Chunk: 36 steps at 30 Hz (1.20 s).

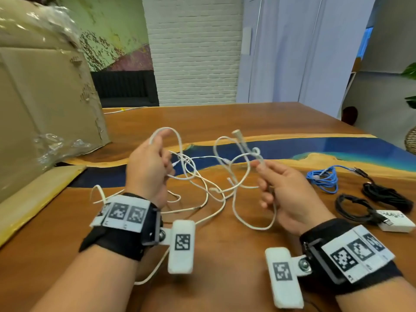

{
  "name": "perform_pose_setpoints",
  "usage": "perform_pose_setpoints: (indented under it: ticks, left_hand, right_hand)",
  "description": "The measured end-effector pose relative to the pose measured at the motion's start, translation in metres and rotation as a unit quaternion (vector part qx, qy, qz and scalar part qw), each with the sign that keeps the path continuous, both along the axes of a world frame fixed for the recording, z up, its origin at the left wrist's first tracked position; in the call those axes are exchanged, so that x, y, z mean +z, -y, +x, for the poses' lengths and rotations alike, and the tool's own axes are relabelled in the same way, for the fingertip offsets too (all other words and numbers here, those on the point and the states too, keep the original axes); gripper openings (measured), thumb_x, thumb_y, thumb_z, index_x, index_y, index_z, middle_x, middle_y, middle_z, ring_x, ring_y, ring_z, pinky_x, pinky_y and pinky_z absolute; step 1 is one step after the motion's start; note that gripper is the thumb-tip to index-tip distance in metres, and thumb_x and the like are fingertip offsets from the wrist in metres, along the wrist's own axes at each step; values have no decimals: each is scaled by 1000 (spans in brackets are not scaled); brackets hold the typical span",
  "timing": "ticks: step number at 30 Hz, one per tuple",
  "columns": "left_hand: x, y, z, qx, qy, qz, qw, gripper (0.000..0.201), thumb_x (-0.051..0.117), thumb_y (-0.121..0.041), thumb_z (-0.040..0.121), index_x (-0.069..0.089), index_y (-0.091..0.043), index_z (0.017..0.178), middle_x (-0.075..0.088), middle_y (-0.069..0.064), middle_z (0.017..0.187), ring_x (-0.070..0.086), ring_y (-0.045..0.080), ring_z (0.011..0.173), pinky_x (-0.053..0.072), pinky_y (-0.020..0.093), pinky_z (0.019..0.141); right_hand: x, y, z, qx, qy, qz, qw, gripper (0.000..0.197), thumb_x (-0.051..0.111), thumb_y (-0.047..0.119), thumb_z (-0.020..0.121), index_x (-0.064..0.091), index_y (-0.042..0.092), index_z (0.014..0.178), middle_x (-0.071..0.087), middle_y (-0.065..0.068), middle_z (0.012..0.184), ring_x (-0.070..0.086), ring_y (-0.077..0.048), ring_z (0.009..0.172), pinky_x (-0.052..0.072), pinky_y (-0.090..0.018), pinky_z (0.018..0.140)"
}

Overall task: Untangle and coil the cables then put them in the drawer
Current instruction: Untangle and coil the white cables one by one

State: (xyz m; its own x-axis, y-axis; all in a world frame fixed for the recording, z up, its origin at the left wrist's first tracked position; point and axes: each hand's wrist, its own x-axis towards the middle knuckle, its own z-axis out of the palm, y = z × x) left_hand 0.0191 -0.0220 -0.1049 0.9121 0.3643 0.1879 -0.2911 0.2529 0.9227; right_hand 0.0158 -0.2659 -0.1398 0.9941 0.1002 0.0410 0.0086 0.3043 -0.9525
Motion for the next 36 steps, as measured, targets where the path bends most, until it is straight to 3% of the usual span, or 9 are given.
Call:
perform_pose_setpoints:
  ticks: [3,5,7,11,15,18,24,28,36]
  left_hand:
    - [2,-24,7,90,-4,-55,994,35,45,-16,104,62,-19,135,45,-5,56,31,10,44,29,22,43]
    - [2,-28,7,95,-16,4,995,50,54,-11,91,58,-15,140,50,-9,64,37,10,49,32,25,48]
    - [2,-21,3,62,-30,72,995,58,55,-14,79,61,-18,138,57,-11,77,48,11,59,38,30,56]
    - [4,2,-11,4,-12,73,997,41,46,-17,91,72,-30,119,69,-5,120,62,11,115,47,38,93]
    - [9,13,-21,-115,33,55,991,47,33,-18,92,76,-10,110,75,11,112,66,22,114,39,48,106]
    - [5,22,-22,-160,5,120,980,35,44,-11,90,78,-8,98,76,16,100,71,31,99,48,47,98]
    - [-9,36,-23,-271,-44,228,934,29,73,-15,91,68,-12,119,76,4,102,70,16,73,54,24,64]
    - [-11,36,-18,-192,-42,260,945,16,70,-16,94,64,-5,84,56,5,62,43,15,52,33,23,47]
    - [-11,26,-10,-97,-51,218,970,41,60,-36,100,62,-12,67,44,2,49,34,15,44,32,24,45]
  right_hand:
    - [2,17,9,-61,-23,31,997,21,52,24,106,72,15,110,51,0,67,37,-12,46,36,-26,44]
    - [2,20,11,-85,-29,24,996,24,51,25,107,73,16,109,57,0,75,41,-12,48,36,-27,45]
    - [2,19,11,-89,-28,7,996,25,49,24,107,73,15,110,61,-1,81,45,-11,51,38,-26,46]
    - [2,9,5,-34,-6,2,999,26,45,20,108,68,9,112,63,-2,77,45,-12,50,37,-27,45]
    - [6,-7,-6,47,25,27,998,24,44,18,107,66,9,111,59,-5,72,35,-11,40,32,-23,38]
    - [6,-17,-15,123,23,52,991,26,42,15,107,67,13,117,59,-8,70,31,-9,35,30,-19,35]
    - [5,-21,-21,179,31,47,982,26,46,13,104,68,8,117,64,-14,77,35,-9,34,32,-19,34]
    - [6,-17,-18,102,16,6,995,15,57,16,99,66,4,100,66,-11,81,47,-15,43,41,-23,39]
    - [3,-14,-15,-2,24,-43,999,9,70,7,92,74,5,99,69,-6,77,46,-12,45,35,-21,35]
